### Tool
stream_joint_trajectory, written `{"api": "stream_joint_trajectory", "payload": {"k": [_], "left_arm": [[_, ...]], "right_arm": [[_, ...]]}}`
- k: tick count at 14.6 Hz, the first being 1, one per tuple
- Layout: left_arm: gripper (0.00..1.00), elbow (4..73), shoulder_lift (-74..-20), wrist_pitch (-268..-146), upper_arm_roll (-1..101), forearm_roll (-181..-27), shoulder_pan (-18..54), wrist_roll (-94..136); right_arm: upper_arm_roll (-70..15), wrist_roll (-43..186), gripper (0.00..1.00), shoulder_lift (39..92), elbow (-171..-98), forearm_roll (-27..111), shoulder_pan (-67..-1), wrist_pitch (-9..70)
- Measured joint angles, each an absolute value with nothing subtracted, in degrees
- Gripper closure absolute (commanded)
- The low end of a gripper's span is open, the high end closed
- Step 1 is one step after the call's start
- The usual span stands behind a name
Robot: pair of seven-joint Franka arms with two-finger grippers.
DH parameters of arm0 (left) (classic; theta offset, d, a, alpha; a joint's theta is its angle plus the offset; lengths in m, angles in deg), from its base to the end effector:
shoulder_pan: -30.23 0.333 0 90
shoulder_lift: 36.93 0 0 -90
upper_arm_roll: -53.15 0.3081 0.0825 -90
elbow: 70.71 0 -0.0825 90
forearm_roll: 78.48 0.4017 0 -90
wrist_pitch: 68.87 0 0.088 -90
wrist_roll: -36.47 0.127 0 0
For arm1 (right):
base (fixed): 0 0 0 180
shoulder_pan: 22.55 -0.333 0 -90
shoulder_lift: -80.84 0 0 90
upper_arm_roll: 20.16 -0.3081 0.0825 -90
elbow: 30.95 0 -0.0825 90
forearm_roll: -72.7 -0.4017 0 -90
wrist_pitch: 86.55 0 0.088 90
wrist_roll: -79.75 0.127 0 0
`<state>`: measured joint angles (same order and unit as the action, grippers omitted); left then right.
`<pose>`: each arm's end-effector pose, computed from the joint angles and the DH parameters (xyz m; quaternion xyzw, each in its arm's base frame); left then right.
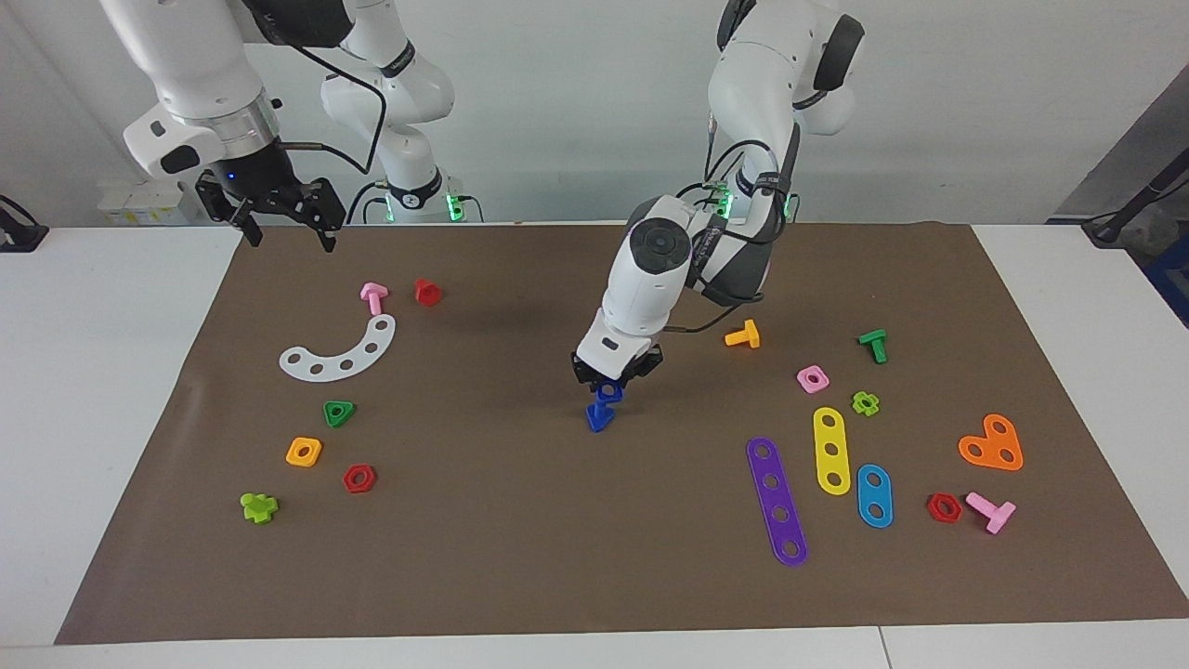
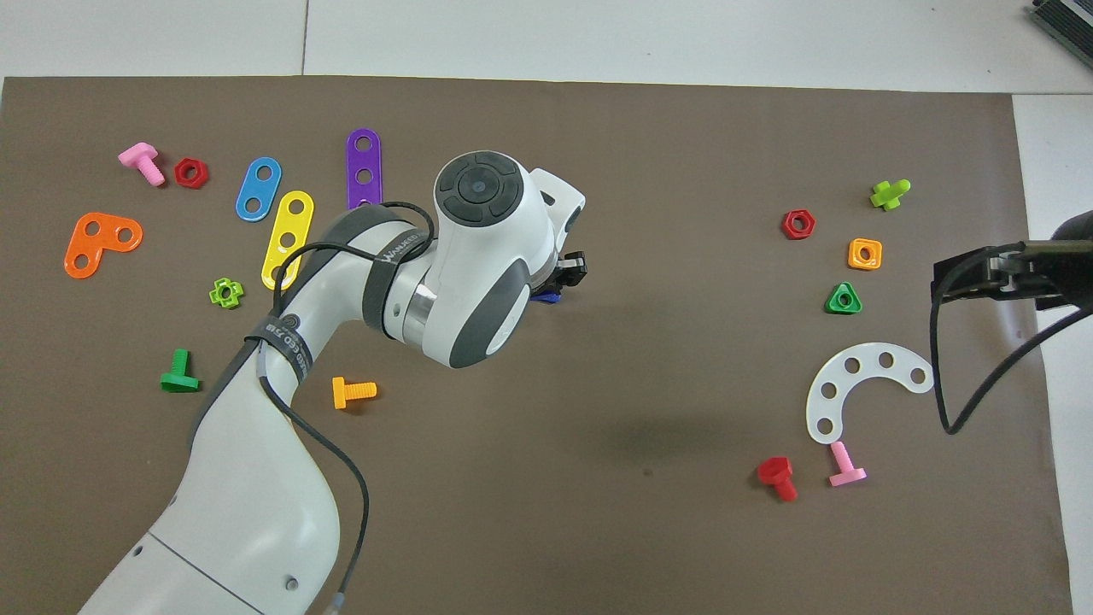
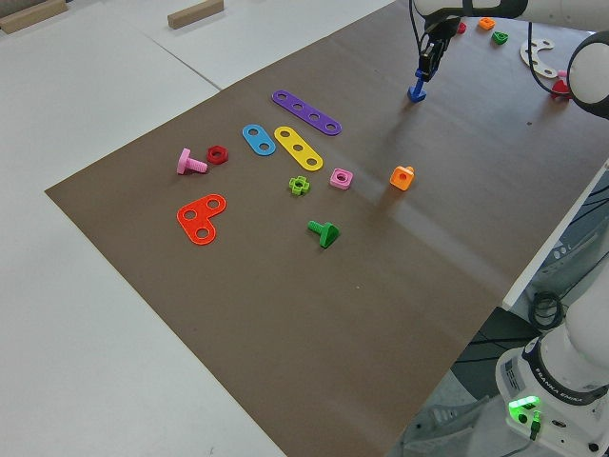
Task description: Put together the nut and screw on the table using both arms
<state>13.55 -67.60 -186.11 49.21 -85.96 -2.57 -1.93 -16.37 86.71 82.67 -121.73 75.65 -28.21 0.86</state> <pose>0.5760 -0.4329 0.3397 0.9957 0.0482 -0.0301 0.0727 0.5573 0.0109 0.6042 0.9986 -0.0452 -0.0115 0.0256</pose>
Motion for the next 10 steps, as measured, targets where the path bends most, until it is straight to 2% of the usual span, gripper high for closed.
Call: {"api": "stream_joint_trajectory", "payload": {"k": [10], "left_arm": [[0.75, 13.3, -69.9, -188.5, 49.3, -86.0, -3.1, -2.2]], "right_arm": [[-16.4, 86.7, 0.0, 82.7, -121.7, 75.7, -28.2, 0.9]]}}
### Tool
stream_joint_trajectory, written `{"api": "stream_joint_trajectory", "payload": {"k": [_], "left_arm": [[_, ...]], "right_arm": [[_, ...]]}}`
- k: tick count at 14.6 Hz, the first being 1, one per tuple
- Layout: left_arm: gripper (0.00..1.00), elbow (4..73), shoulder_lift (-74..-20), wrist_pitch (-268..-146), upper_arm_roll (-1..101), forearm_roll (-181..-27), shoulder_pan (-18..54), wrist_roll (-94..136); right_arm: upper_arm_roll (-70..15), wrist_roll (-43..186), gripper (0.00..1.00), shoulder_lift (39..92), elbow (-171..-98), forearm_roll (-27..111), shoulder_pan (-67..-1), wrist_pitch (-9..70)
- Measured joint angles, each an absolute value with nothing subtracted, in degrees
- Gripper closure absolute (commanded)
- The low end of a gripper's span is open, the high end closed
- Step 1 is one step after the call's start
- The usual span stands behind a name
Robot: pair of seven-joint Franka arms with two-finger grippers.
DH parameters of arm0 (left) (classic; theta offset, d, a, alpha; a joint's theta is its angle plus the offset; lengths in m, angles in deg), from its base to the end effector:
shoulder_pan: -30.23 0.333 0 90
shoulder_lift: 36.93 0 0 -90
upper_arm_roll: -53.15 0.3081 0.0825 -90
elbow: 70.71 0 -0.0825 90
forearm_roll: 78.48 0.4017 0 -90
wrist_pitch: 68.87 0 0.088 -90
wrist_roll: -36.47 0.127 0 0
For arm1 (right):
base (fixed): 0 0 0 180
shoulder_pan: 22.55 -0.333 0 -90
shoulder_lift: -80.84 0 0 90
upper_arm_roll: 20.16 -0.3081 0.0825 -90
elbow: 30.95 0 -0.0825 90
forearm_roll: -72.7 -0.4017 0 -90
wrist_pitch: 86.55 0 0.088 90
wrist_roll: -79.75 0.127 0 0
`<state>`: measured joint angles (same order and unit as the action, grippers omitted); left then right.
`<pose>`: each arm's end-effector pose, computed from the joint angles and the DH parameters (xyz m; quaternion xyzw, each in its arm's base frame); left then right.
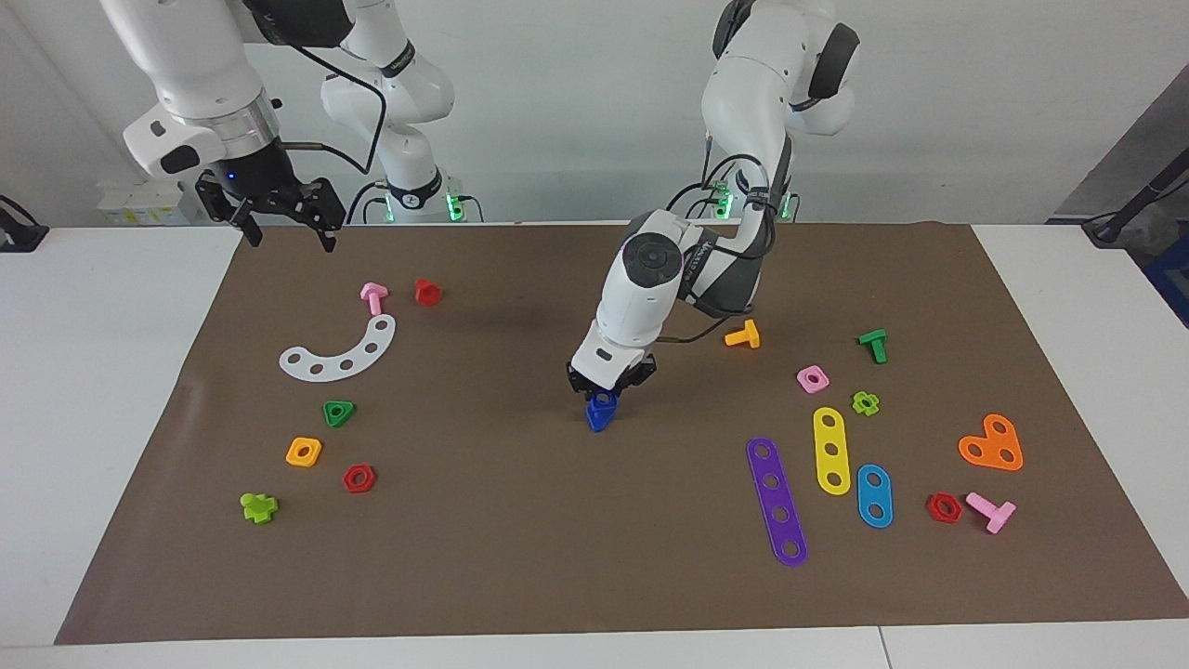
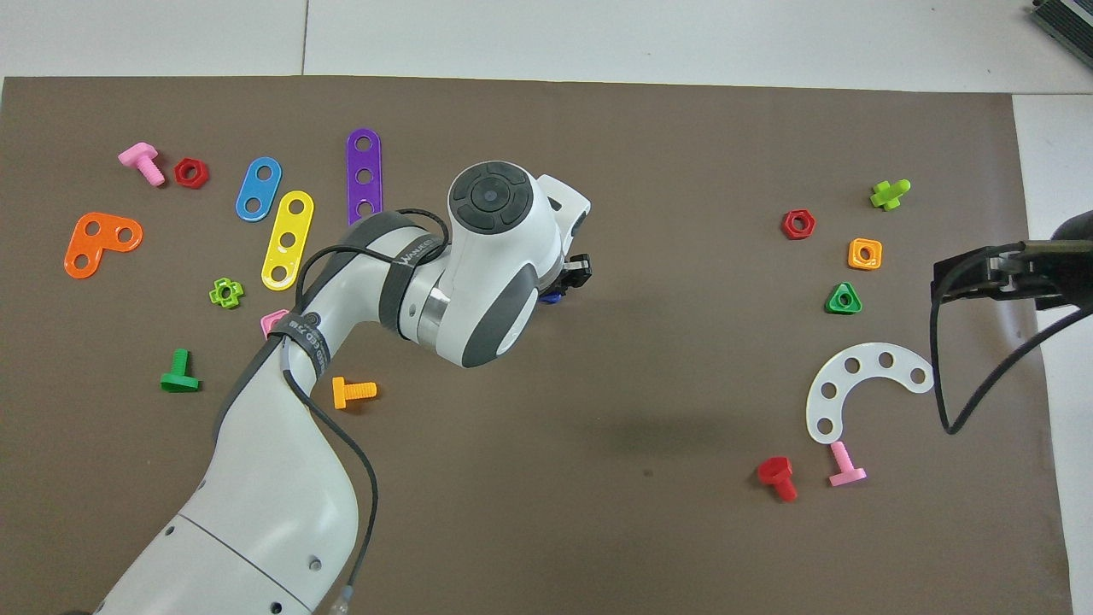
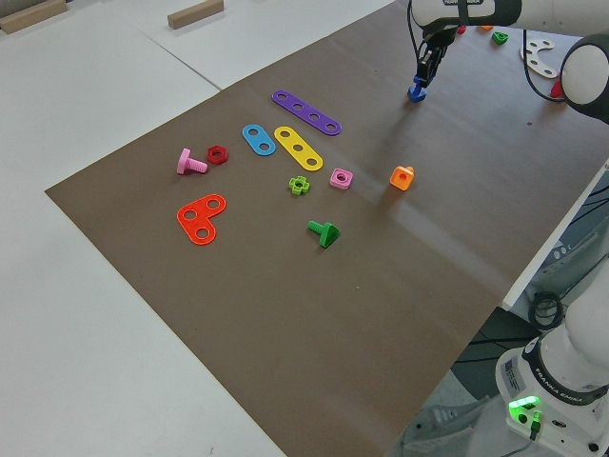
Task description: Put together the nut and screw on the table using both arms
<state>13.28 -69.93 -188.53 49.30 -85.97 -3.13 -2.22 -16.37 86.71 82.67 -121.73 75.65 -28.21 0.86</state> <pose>0.5777 -0.4405 0.3165 0.9956 0.0496 -0.0279 0.0741 0.5573 0.0109 0.6042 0.9986 -0.0452 -0.0115 0.0256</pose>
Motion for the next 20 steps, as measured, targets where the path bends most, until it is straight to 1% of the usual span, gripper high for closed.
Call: {"api": "stream_joint_trajectory", "payload": {"k": [6, 11, 15, 16, 18, 19, 20], "left_arm": [[0.76, 12.8, -70.2, -189.0, 49.4, -86.0, -3.8, -2.9], [0.77, 12.8, -71.6, -189.2, 49.9, -84.7, -3.8, -2.9], [0.76, 12.6, -71.7, -189.3, 49.9, -83.2, -3.8, -2.9], [0.71, 12.6, -71.7, -189.3, 49.9, -83.2, -3.8, -2.9], [0.33, 12.7, -71.7, -189.7, 49.9, -83.0, -3.9, -2.9], [0.09, 12.8, -71.7, -190.1, 49.9, -82.8, -3.9, -2.9], [0.0, 12.9, -71.8, -190.4, 49.9, -82.6, -3.9, -2.9]], "right_arm": [[-16.4, 86.7, 0.0, 82.7, -121.7, 75.7, -28.2, 0.9], [-16.4, 86.7, 0.0, 82.7, -121.7, 75.7, -28.2, 0.9], [-16.4, 86.7, 0.0, 82.7, -121.7, 75.7, -28.2, 0.9], [-16.4, 86.7, 0.0, 82.7, -121.7, 75.7, -28.2, 0.9], [-16.4, 86.7, 0.0, 82.7, -121.7, 75.7, -28.2, 0.9], [-16.4, 86.7, 0.0, 82.7, -121.7, 75.7, -28.2, 0.9], [-16.4, 86.7, 0.0, 82.7, -121.7, 75.7, -28.2, 0.9]]}}
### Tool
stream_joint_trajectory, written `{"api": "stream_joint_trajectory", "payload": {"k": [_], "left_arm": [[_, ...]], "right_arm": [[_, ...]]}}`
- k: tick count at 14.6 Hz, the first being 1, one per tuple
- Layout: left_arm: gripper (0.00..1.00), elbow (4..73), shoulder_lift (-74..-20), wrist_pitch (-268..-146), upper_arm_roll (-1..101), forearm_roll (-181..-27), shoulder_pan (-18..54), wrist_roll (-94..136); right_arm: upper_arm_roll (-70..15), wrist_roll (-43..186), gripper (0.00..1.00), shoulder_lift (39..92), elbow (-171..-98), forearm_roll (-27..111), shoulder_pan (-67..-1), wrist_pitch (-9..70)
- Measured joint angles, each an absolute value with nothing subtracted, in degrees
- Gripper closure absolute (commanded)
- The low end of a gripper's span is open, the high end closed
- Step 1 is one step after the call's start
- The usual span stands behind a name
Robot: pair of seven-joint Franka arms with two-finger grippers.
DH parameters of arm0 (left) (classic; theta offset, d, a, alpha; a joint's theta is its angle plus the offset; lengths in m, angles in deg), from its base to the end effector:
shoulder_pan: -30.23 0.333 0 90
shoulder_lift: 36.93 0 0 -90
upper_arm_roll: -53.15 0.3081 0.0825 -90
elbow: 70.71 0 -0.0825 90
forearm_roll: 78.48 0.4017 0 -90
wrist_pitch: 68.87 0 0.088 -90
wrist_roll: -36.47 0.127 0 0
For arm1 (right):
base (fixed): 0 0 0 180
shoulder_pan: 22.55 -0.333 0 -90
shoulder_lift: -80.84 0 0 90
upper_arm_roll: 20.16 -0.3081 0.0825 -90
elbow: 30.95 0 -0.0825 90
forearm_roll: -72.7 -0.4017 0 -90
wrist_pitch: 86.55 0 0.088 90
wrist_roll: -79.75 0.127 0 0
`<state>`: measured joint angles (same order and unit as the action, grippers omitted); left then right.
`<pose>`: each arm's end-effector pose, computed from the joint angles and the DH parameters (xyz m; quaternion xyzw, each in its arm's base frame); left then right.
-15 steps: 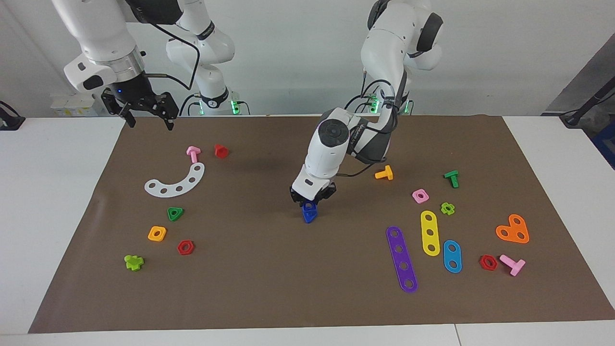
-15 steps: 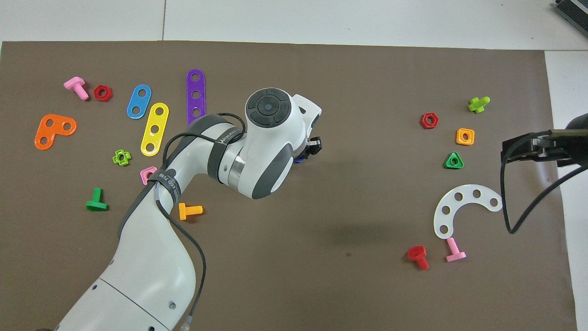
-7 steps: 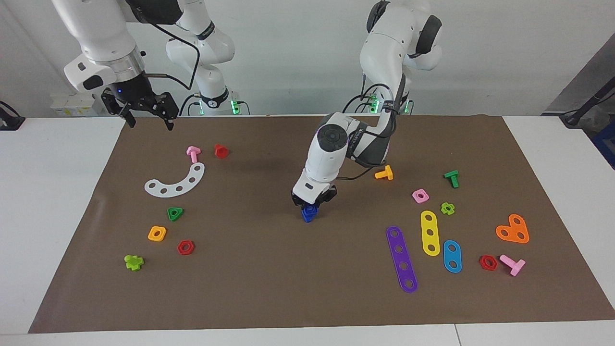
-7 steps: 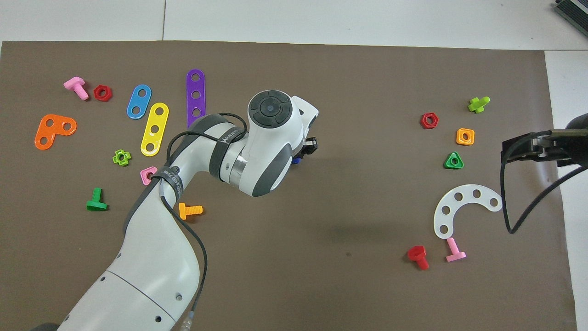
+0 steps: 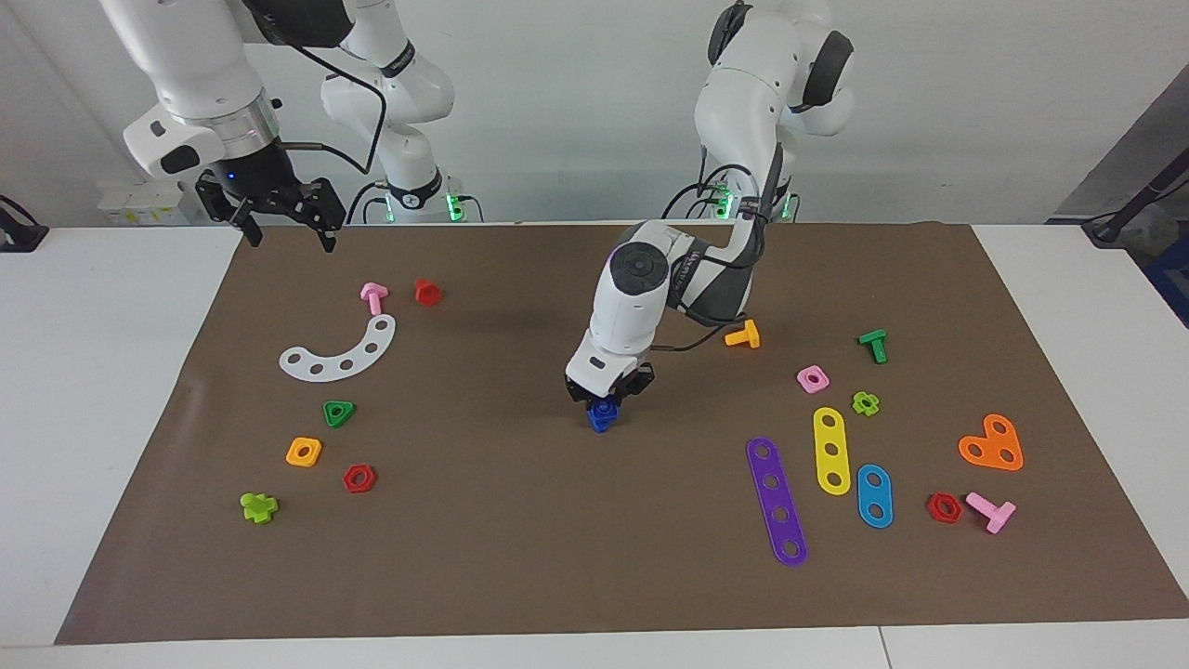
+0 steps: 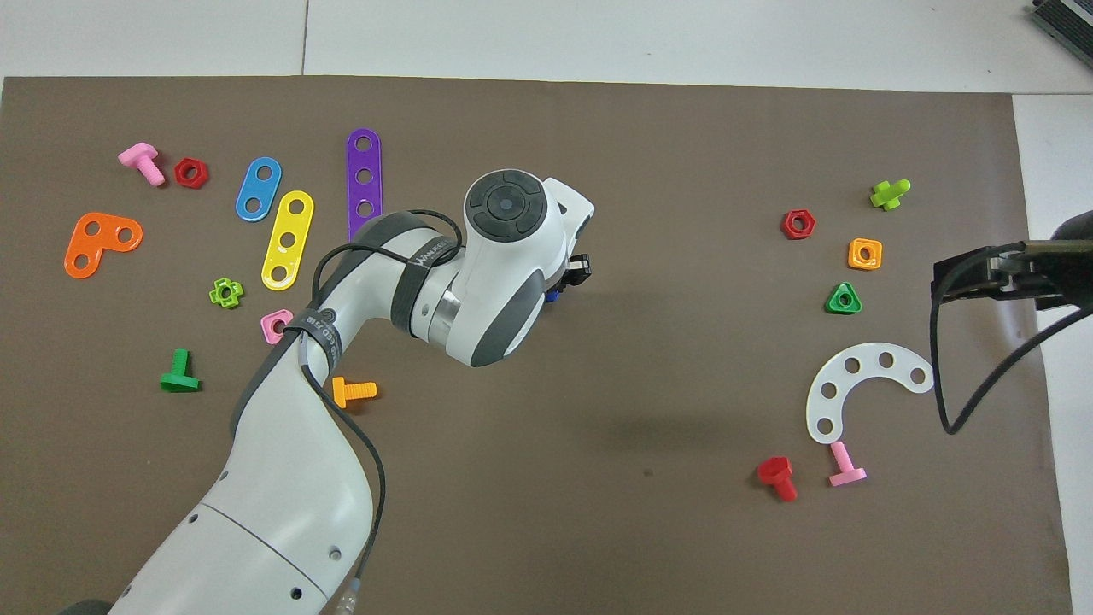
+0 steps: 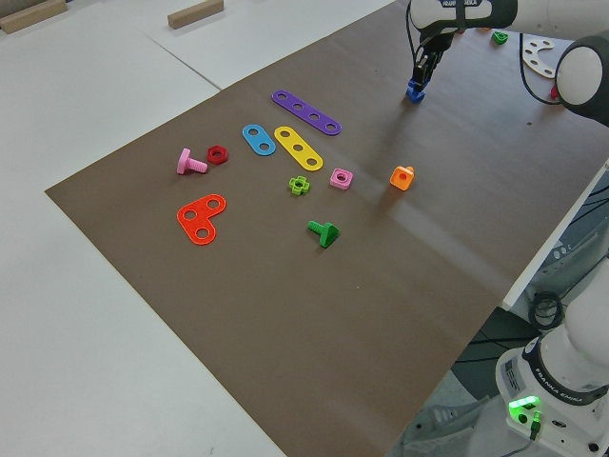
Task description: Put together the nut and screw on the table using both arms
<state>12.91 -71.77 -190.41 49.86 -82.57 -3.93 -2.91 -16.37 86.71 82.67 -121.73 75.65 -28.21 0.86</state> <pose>0.5815 -0.4430 0.2986 0.9977 0.0402 -0.0080 0.0538 0.5573 0.0109 0.6042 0.9986 -0.0452 -0.0115 0.0256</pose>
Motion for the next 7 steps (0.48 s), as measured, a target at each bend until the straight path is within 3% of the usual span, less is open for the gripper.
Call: {"api": "stream_joint_trajectory", "payload": {"k": [7], "left_arm": [[0.0, 11.9, -72.0, -188.8, 50.7, -82.2, -3.7, -2.9]], "right_arm": [[-16.4, 86.7, 0.0, 82.7, -121.7, 75.7, -28.2, 0.9]]}}
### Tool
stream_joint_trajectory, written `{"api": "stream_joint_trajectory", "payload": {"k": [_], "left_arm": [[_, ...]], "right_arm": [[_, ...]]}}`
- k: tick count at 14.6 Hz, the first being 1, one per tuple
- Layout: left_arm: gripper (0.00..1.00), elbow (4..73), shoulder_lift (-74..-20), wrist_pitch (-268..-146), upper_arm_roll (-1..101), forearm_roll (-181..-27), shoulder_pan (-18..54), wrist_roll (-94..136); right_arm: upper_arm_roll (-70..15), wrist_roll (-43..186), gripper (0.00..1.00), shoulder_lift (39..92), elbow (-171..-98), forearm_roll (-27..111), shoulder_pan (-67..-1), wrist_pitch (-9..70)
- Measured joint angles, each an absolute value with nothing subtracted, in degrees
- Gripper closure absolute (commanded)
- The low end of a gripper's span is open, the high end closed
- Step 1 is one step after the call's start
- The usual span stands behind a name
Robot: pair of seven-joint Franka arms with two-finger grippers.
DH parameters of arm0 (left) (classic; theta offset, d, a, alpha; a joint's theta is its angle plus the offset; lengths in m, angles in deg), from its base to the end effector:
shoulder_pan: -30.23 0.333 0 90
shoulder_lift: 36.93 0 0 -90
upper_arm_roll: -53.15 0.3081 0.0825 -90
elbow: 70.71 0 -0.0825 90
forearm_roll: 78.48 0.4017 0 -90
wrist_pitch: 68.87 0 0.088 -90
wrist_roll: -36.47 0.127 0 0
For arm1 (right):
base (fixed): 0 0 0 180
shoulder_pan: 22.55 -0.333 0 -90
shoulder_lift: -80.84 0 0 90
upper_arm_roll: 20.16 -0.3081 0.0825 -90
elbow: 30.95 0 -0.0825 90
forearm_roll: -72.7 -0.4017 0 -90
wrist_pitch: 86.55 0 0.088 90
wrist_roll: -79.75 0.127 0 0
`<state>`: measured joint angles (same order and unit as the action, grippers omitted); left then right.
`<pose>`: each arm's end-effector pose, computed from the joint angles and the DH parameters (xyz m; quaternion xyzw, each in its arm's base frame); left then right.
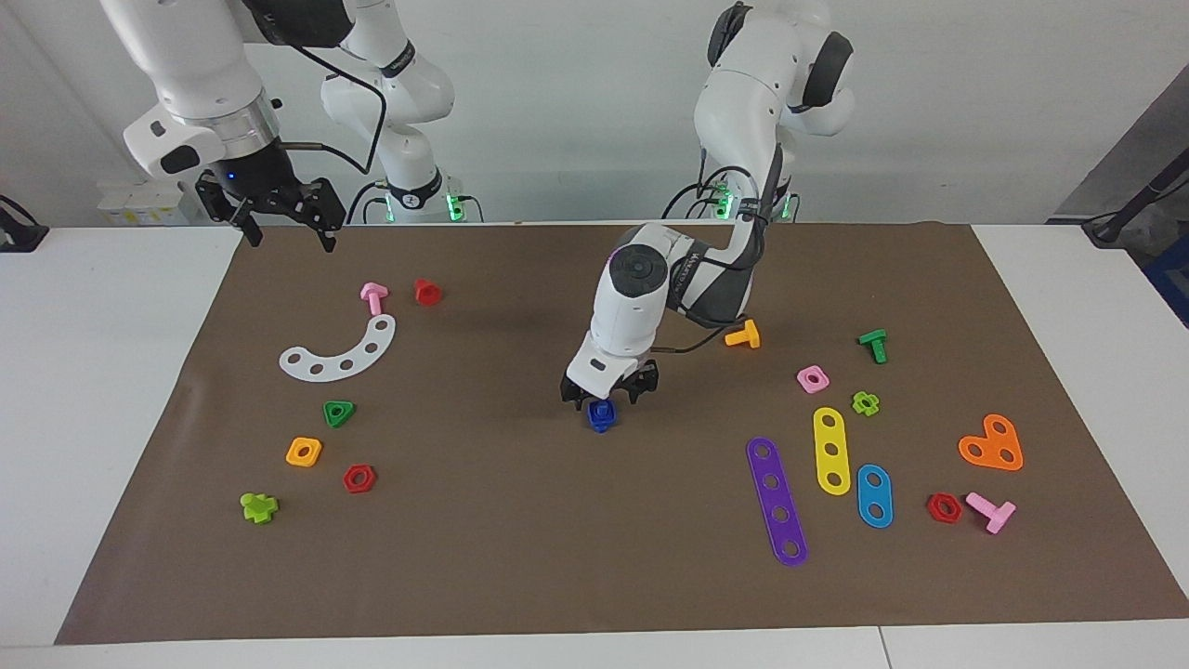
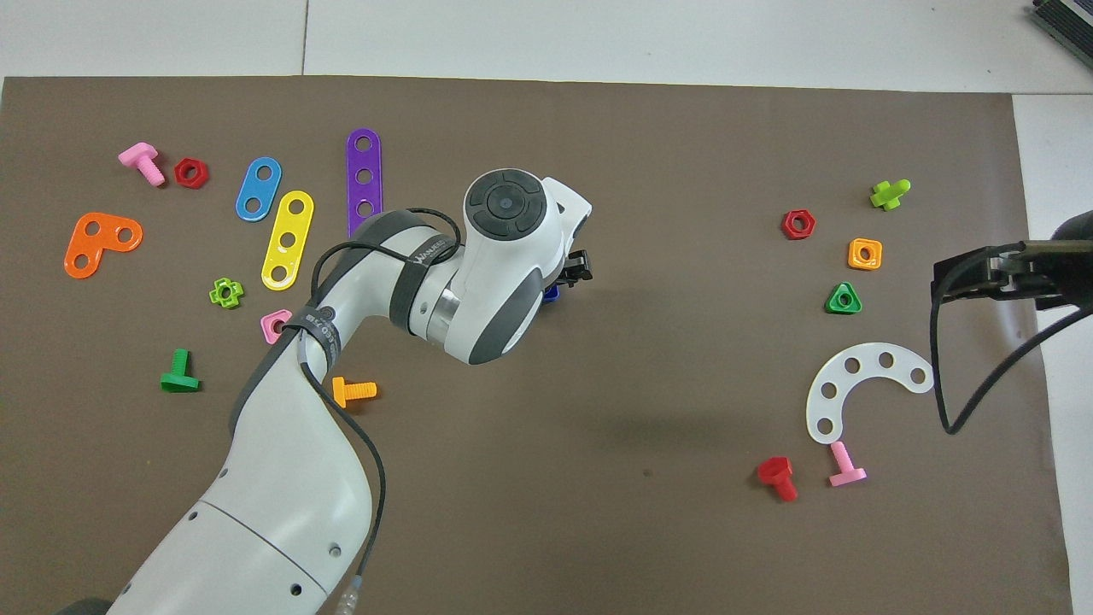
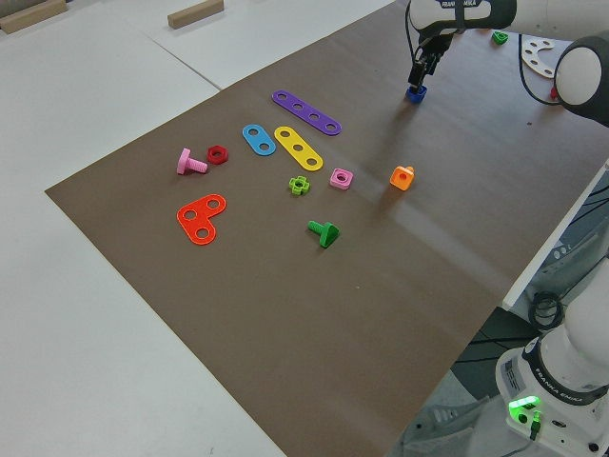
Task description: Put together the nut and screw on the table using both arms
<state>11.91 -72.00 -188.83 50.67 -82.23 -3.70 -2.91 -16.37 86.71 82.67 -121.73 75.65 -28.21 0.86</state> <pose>0.5892 -0.4338 0.3013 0.9979 0.0458 -0.0094 0.0446 0.5573 0.0109 0.6042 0.9986 -0.0452 -0.0115 0.0256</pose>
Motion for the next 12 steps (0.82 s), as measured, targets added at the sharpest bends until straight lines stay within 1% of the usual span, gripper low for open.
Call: {"api": "stream_joint_trajectory", "payload": {"k": [2, 5, 7, 10, 12], "left_arm": [[0.0, 8.5, -71.9, -185.1, 51.8, -82.2, -1.4, -2.9], [0.0, 4.2, -71.1, -179.8, 52.1, -82.0, 6.4, 0.2], [0.0, 3.2, -68.3, -178.1, 52.1, -82.0, 12.6, 7.0], [0.0, 3.2, -62.6, -172.0, 52.1, -82.0, 21.9, 20.3], [0.0, 3.3, -59.8, -167.9, 52.1, -82.0, 25.7, 26.2]], "right_arm": [[-16.4, 86.7, 0.0, 82.7, -121.7, 75.7, -28.2, 0.9], [-16.4, 86.7, 0.0, 82.7, -121.7, 75.7, -28.2, 0.9], [-16.4, 86.7, 0.0, 82.7, -121.7, 75.7, -28.2, 0.9], [-16.4, 86.7, 0.0, 82.7, -121.7, 75.7, -28.2, 0.9], [-16.4, 86.7, 0.0, 82.7, -121.7, 75.7, -28.2, 0.9]]}}
